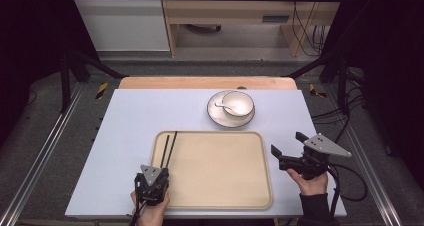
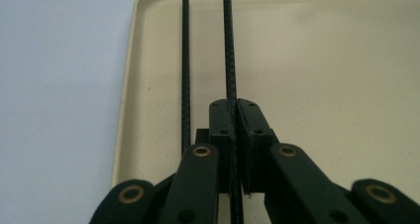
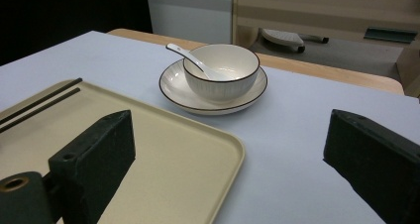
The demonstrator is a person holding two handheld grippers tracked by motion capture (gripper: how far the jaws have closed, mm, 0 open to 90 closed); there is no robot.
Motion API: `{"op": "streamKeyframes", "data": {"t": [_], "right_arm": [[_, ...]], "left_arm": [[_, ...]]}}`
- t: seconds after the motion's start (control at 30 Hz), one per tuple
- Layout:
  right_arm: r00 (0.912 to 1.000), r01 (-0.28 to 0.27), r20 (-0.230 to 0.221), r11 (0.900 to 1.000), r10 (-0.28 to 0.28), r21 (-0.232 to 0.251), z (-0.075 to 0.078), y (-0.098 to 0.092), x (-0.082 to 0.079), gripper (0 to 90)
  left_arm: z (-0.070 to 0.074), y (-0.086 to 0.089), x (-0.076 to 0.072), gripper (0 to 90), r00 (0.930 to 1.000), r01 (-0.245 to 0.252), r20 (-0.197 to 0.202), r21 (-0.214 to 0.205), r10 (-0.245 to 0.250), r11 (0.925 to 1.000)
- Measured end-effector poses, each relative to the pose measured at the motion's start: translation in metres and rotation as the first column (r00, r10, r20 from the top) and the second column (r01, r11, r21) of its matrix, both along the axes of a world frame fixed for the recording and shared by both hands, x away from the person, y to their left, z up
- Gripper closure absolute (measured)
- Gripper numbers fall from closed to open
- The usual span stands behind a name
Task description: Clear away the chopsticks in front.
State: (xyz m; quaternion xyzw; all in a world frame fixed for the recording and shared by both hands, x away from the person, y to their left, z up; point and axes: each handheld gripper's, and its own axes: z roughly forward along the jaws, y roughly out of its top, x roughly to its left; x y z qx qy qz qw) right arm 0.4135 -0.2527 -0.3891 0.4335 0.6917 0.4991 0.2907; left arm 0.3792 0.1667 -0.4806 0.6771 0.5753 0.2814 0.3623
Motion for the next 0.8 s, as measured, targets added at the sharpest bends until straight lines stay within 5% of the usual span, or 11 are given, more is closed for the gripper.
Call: {"op": "streamKeyframes", "data": {"t": [0.57,0.8], "right_arm": [[0.9999,-0.003,-0.012,1.0000,0.003,0.004,-0.002,0.001,0.001,5.8],[1.0000,0.005,-0.006,0.9998,-0.005,0.018,-0.001,-0.003,0.000,5.7]], "left_arm": [[0.001,-0.004,0.006,81.5,0.9964,0.029,-0.081,0.050,-0.025,0.9983],[0.030,0.002,0.011,65.6,0.9949,0.101,0.002,-0.013,-0.101,0.9948]]}}
